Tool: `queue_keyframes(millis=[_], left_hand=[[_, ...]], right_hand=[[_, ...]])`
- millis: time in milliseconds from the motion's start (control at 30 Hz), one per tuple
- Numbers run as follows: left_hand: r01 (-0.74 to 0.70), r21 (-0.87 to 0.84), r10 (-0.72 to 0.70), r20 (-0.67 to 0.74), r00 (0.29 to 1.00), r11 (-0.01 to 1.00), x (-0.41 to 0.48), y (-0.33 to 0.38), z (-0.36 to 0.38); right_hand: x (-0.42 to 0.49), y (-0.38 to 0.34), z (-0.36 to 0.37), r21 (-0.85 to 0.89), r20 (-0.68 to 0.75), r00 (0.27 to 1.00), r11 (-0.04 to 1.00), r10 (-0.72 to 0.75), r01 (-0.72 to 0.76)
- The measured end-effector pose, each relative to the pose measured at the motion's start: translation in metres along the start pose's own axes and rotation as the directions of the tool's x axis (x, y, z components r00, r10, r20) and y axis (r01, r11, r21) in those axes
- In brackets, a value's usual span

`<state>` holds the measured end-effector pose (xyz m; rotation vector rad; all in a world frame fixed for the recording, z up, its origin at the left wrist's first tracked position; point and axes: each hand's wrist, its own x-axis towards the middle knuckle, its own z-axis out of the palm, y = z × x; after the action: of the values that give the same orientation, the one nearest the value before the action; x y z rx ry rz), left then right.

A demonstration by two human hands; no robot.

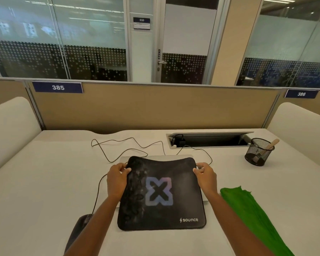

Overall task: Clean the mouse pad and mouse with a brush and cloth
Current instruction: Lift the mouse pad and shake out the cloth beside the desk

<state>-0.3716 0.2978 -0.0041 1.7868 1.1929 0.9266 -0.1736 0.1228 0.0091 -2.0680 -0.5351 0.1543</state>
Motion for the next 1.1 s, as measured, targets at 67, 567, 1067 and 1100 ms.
queue_keyframes(millis=[67,567,1067,1100], left_hand=[[0.021,-0.005,-0.021,-0.003,1.000,1.000,0.004,-0.004,0.002],[0.020,0.019,-0.022,0.117,0.993,1.000,0.003,-0.022,0.007],[-0.466,0.577,0.174,0.488,0.855,0.671,-0.093,-0.028,0.055],[-0.475,0.585,0.183,0.488,0.854,0.657,-0.097,-0.027,0.056]], right_hand=[[0.004,-0.002,0.005,0.006,0.016,1.000,1.000,-0.003,0.003],[0.001,0.015,0.028,-0.270,0.099,0.985,0.949,-0.138,0.160],[-0.060,0.045,0.016,-0.533,0.347,0.897,0.728,-0.275,0.430],[-0.063,0.047,0.011,-0.530,0.324,0.903,0.736,-0.283,0.421]])
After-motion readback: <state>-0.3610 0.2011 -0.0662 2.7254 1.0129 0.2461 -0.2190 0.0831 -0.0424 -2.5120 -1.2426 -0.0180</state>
